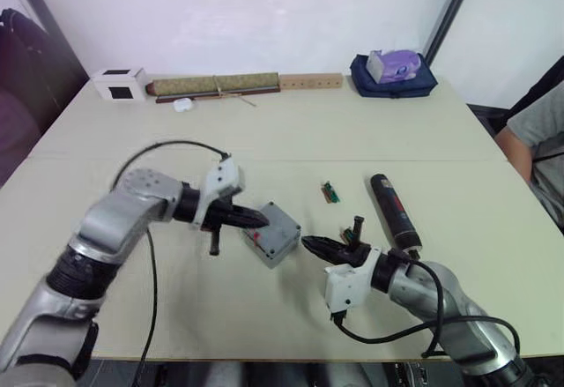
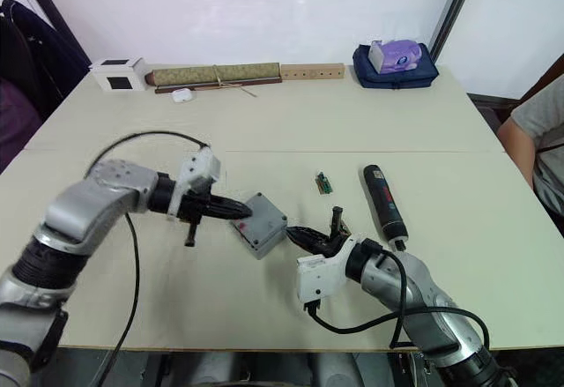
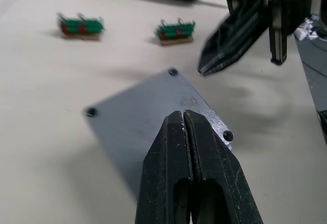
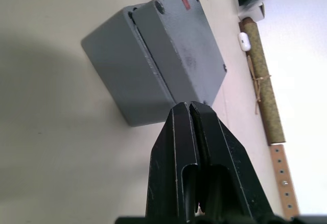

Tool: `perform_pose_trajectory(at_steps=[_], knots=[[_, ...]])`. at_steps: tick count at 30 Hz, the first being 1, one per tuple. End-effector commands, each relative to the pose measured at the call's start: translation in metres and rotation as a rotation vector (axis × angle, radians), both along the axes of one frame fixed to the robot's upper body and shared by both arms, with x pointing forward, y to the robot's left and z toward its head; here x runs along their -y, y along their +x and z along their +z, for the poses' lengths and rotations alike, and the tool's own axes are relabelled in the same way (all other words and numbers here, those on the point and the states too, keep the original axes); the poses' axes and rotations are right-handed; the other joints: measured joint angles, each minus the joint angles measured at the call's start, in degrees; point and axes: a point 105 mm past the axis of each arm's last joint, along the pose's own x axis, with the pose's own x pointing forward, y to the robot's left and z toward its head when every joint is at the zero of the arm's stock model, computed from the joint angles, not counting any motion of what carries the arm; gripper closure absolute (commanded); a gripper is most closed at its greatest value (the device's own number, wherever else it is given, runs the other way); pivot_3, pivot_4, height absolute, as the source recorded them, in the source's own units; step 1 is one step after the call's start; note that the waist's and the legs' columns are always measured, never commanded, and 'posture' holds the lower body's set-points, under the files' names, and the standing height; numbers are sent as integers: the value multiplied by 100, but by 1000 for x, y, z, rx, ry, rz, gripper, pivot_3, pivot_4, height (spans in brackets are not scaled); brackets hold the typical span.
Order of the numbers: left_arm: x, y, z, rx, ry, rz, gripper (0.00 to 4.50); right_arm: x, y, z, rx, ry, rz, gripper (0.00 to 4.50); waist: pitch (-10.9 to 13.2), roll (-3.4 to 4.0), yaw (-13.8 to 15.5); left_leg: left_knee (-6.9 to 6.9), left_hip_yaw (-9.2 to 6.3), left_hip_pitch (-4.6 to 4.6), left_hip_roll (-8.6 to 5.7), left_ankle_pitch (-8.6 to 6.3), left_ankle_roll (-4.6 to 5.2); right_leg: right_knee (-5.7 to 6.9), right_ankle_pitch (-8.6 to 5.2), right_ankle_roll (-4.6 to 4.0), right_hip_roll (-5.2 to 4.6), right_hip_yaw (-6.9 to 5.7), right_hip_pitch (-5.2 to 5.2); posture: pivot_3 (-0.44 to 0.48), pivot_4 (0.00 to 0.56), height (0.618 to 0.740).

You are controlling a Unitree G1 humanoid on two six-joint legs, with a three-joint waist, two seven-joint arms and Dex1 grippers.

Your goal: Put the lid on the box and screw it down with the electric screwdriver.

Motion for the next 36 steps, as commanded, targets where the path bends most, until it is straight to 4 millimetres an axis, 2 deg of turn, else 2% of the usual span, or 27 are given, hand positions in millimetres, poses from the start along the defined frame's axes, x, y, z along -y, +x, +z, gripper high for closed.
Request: perform_pose_trajectory(at_steps=[1, 4, 7, 13, 17, 29, 36], knots=[[-4, 18, 22, 14, -85, 67, 4500, -2, -1, 1, -24, 8, 24, 4488, 0, 0, 8, 0, 0, 0, 0, 0, 0, 0, 0, 0, 0, 0, 1, 0, 150, 740], [-20, 42, 8, 65, -18, 167, 4500, -2, 2, 0, -45, 20, 14, 4488, 0, 0, -15, 1, 0, 1, -4, 0, 0, 0, 1, 1, -1, 0, 1, 0, 150, 740], [-28, 50, -10, 71, 37, 194, 4500, -5, 2, 6, -78, 70, 4, 4488, 0, 0, -28, -4, 1, 1, -2, 0, 0, 1, 0, -1, 5, 1, -5, 0, 150, 740], [-26, 45, -23, 42, 38, 171, 4500, -4, 2, 7, -112, 95, -10, 4488, 1, 0, 15, -5, 0, -6, 0, 0, 0, 1, -2, -4, -3, 0, -7, 0, 150, 740], [-23, 33, -40, 6, 65, 132, 4500, -9, 2, 12, -127, 142, -9, 4488, 1, 0, -2, -4, 0, -5, 1, 0, 0, 1, -2, -4, 0, 0, -8, 0, 150, 740], [-20, 33, -42, 8, 62, 136, 4500, -18, -1, 15, -154, 182, 52, 4488, 1, 0, -2, -4, 0, -5, 3, 0, 0, 2, -2, -4, 1, 0, -8, 0, 150, 740], [-18, 30, -36, 14, 49, 134, 4500, -20, 1, 14, -168, 189, 63, 4488, 1, 0, 3, -4, 0, -5, 3, 0, 0, 2, -2, -4, 1, 0, -8, 0, 150, 740]])
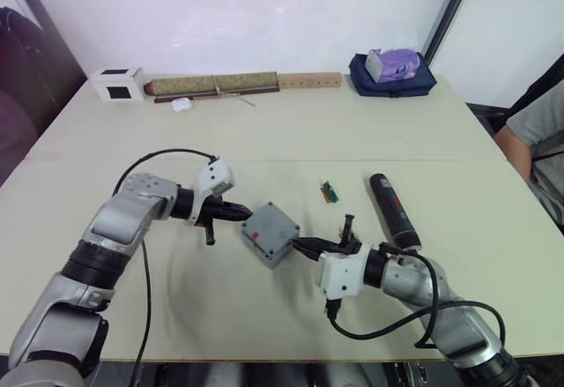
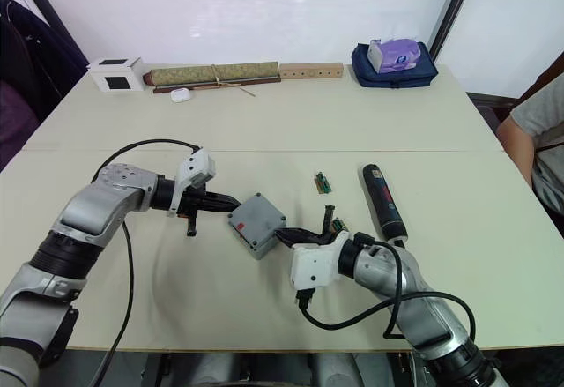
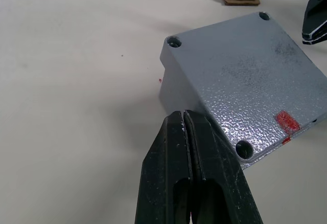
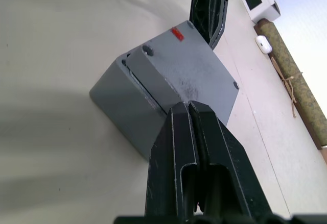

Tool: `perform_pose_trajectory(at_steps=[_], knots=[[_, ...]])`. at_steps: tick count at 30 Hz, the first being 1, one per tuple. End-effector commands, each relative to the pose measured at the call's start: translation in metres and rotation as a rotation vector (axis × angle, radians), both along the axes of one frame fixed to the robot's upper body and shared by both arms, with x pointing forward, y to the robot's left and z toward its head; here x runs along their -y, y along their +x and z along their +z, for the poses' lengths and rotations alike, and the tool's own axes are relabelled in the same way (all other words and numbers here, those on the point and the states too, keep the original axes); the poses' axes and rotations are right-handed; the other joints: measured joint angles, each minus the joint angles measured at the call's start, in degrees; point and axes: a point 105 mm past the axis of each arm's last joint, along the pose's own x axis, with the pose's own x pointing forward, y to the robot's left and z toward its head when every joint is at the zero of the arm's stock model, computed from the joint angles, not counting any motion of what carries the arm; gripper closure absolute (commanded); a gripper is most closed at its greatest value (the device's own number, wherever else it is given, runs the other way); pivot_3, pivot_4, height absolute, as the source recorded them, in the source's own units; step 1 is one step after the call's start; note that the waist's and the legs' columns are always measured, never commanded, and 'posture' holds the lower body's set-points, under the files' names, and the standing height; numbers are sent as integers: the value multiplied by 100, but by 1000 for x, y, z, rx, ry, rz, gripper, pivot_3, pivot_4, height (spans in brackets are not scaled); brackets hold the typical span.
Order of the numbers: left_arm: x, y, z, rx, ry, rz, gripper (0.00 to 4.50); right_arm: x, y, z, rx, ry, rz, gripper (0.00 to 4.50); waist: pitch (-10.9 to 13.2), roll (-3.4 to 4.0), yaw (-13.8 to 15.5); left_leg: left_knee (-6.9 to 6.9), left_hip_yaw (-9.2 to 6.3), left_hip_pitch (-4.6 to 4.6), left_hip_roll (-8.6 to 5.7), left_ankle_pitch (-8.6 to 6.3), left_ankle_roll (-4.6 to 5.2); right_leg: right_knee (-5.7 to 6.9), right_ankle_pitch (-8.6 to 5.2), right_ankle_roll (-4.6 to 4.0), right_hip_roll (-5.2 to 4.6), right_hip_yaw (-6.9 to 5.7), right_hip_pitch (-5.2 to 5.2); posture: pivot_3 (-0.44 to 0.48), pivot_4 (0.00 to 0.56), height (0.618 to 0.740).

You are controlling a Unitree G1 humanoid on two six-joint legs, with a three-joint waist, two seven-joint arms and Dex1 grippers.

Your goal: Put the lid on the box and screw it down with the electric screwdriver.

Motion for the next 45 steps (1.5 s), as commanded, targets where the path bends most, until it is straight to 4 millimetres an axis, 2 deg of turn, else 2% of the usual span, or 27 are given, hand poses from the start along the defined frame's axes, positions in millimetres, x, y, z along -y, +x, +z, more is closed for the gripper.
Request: perform_pose_trajectory(at_steps=[1, 11, 18, 24, 35, 45], knots=[[3, -1, 15, 48, -23, -10, 4500, -5, -2, 8, 20, 35, 30, 4488, 0, 0, 0, 0, 0, 0, 0, 0, 0, 0, 0, 0, 0, 0, 0, 0, 150, 740], [4, -1, 13, 45, -22, -1, 4500, -7, 1, 5, 7, 39, 37, 4488, 0, 0, -1, 0, 0, 0, 0, 0, 0, 0, 0, 0, 0, 0, 0, 0, 150, 740], [0, 4, 13, 52, -19, 15, 4500, 4, 0, 3, 0, 16, 18, 4488, 0, 0, 1, 0, 0, 0, 0, 0, 0, 0, 0, 0, 0, 0, 0, 0, 150, 740], [1, 5, 13, 57, -24, 14, 4500, 0, 2, 1, -4, 20, 25, 4488, 0, 0, -3, 0, 0, 0, 0, 0, 0, 0, 0, 0, 1, 0, 0, 0, 150, 740], [2, 0, 14, 46, -31, 3, 4500, -3, 7, -7, -15, -17, 31, 4488, 0, 0, -4, 0, 0, 0, 0, 0, 0, 0, 0, 0, 1, 0, -1, 0, 150, 740], [5, -8, 14, 30, -29, -21, 4500, -5, 4, -3, -11, 0, 46, 4488, 0, 0, -7, 0, 0, 0, 1, 0, 0, 0, 0, 0, 1, 0, 0, 0, 150, 740]])
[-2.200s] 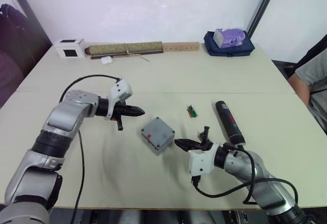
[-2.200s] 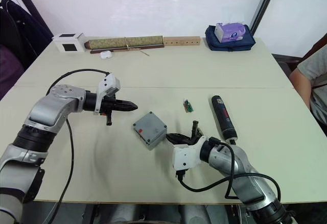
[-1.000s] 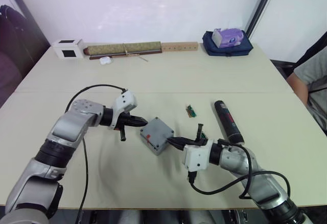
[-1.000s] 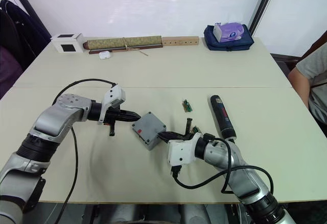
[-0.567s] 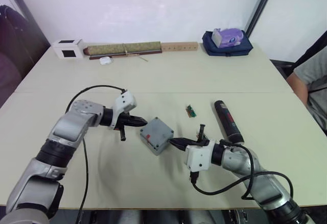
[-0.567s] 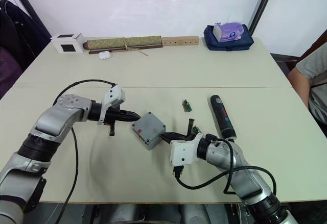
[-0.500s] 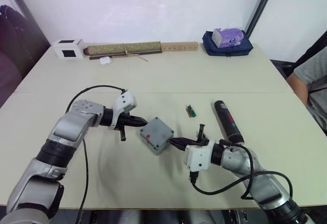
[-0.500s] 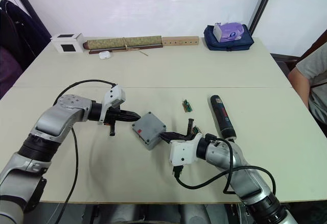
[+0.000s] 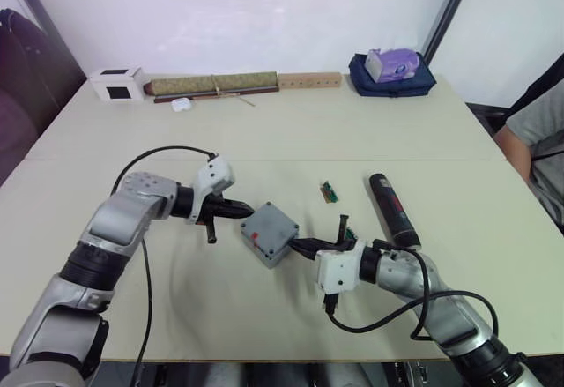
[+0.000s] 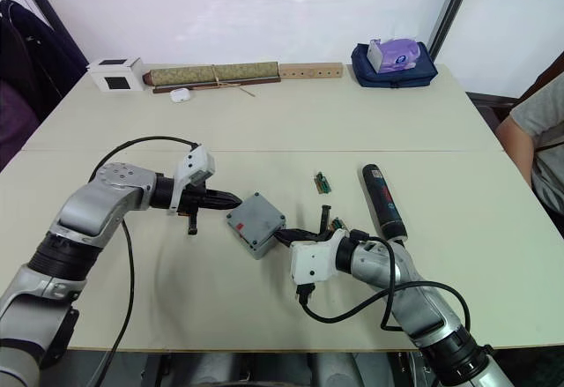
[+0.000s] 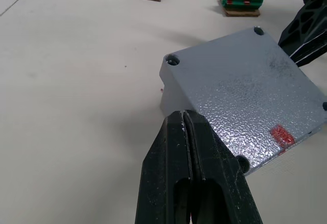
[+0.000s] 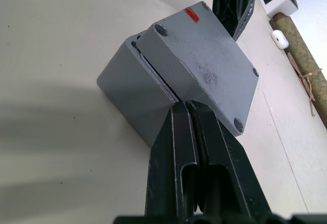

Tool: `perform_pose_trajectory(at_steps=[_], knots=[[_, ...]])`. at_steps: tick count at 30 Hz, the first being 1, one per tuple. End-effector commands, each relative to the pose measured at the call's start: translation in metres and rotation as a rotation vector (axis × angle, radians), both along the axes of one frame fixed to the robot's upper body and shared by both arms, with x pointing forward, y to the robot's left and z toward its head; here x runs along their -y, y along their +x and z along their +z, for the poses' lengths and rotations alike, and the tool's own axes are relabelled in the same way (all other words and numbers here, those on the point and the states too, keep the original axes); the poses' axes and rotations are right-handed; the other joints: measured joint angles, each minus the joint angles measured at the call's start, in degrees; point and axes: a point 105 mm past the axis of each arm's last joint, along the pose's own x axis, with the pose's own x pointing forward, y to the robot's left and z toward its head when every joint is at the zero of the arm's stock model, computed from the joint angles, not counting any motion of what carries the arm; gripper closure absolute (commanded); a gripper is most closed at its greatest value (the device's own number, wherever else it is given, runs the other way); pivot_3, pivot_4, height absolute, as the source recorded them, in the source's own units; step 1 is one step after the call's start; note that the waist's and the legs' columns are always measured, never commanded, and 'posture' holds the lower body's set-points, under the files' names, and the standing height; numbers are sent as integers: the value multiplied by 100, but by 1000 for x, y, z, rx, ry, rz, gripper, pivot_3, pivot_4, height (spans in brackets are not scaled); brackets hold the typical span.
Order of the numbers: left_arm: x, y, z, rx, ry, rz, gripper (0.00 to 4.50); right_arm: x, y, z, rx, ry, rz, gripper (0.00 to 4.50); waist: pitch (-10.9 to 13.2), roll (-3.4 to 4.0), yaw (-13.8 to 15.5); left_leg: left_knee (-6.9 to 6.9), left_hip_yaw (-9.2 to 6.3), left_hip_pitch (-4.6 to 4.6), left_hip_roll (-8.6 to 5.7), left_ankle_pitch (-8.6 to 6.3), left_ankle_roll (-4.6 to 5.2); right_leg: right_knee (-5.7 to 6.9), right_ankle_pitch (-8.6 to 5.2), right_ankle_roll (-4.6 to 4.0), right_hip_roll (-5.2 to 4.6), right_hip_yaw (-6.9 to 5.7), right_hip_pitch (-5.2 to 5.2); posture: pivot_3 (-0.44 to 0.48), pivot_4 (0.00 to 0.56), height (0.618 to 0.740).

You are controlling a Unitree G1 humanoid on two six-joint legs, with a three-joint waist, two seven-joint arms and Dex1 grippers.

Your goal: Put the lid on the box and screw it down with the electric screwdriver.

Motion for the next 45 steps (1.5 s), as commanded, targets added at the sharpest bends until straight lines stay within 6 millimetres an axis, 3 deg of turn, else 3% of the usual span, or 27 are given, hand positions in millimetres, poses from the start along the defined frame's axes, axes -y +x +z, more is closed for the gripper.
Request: perform_pose_trajectory(at_steps=[1, 14, 25, 34, 45], knots=[[6, -6, 8, 19, -18, -40, 4500, -5, -6, 10, 27, 28, 30, 4488, 0, 0, 5, 0, 0, 0, 0, 0, 0, 0, 0, 0, 0, 0, 0, 0, 150, 740], [14, -11, -1, 12, -17, -57, 4500, -4, -10, 14, 18, 31, 54, 4488, 0, 0, 9, 0, 0, 0, 0, 0, 0, 0, 0, 0, -1, 0, 1, 0, 150, 740], [16, -4, 1, 48, -25, -35, 4500, -2, -7, 13, 24, 27, 37, 4488, 0, 0, 4, 0, 0, 0, 0, 0, 0, 0, 0, 0, 0, 0, 0, 0, 150, 740], [6, 3, -2, 44, -1, 7, 4500, -2, -7, 14, 23, 30, 33, 4488, 0, 0, 8, 0, 0, 0, 0, 0, 0, 0, 0, 0, 0, 0, 0, 0, 150, 740], [10, 1, -1, 51, -6, -9, 4500, -2, -9, 12, 12, 25, 38, 4488, 0, 0, 9, 0, 0, 0, 0, 0, 0, 0, 0, 0, -1, 0, 0, 0, 150, 740]])
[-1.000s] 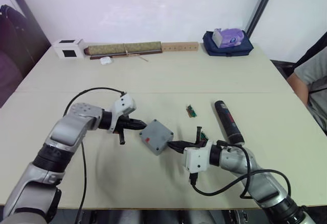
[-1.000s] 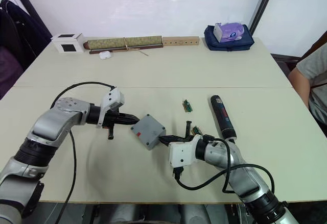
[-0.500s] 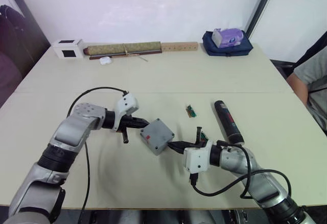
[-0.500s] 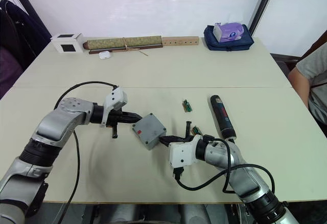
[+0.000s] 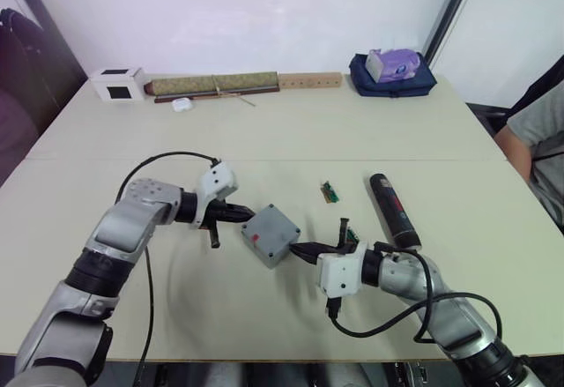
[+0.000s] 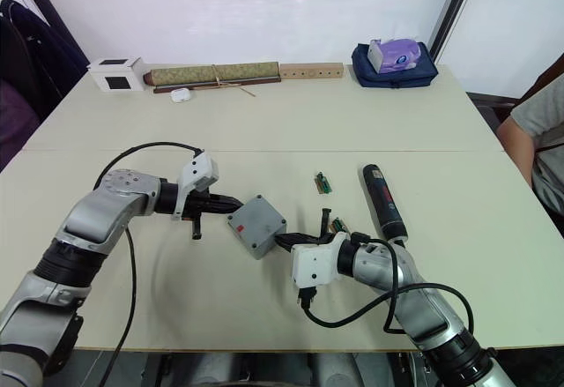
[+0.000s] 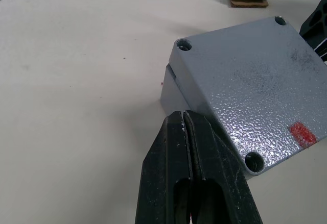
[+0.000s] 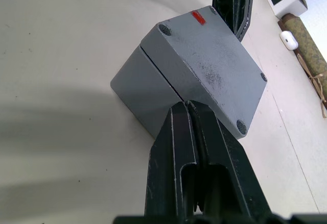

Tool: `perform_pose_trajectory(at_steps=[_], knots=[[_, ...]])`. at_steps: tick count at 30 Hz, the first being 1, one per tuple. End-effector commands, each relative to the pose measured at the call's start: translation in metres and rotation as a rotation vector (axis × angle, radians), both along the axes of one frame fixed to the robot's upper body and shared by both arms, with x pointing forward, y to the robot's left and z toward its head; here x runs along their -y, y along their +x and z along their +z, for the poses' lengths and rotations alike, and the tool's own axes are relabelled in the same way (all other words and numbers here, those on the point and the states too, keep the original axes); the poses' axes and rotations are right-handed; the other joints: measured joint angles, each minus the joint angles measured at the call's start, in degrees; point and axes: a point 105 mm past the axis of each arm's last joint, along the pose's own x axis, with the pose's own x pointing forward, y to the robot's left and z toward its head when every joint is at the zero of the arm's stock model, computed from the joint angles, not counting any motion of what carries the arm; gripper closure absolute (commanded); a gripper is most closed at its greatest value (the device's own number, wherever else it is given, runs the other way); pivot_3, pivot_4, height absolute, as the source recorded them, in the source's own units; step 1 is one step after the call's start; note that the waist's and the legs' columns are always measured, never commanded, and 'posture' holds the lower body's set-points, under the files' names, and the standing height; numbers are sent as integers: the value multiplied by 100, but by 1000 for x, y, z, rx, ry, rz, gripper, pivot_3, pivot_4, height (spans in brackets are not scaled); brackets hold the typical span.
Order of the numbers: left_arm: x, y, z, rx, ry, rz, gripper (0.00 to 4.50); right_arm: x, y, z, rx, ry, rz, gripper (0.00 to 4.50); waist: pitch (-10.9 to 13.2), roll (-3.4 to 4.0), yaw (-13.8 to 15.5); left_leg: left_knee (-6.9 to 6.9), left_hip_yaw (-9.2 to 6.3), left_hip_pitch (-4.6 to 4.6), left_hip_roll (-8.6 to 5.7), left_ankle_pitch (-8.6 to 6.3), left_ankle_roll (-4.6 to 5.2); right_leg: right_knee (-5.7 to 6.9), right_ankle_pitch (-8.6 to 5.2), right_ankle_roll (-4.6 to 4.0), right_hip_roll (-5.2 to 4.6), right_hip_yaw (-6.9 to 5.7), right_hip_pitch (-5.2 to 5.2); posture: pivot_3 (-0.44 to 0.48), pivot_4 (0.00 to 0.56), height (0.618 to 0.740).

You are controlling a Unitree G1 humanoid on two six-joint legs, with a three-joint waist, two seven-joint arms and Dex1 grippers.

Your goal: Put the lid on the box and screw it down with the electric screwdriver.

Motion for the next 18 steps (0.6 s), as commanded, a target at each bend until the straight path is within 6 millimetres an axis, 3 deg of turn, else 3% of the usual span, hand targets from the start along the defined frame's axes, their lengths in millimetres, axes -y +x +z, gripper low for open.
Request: perform_pose_trajectory(at_steps=[1, 10, 18], knots=[[5, 0, 11, 42, -6, -24, 4500, -3, -3, 12, 43, 24, 20, 4488, 0, 0, 0, 0, 0, 0, 0, 0, 0, 0, 0, 0, 0, 0, 0, 0, 150, 740], [-21, 20, 15, 83, 34, 66, 4500, 8, -2, 9, 36, -13, -6, 4488, 0, 0, -3, 0, 0, 0, -1, 0, 0, 0, 0, 0, 1, -1, 0, 0, 150, 740], [-11, 19, 15, 84, 5, 40, 4500, 4, 1, 12, 41, -3, 3, 4488, 0, 0, -1, 0, 0, 0, -1, 0, 0, -1, 0, 0, 0, -1, 0, 0, 150, 740]])
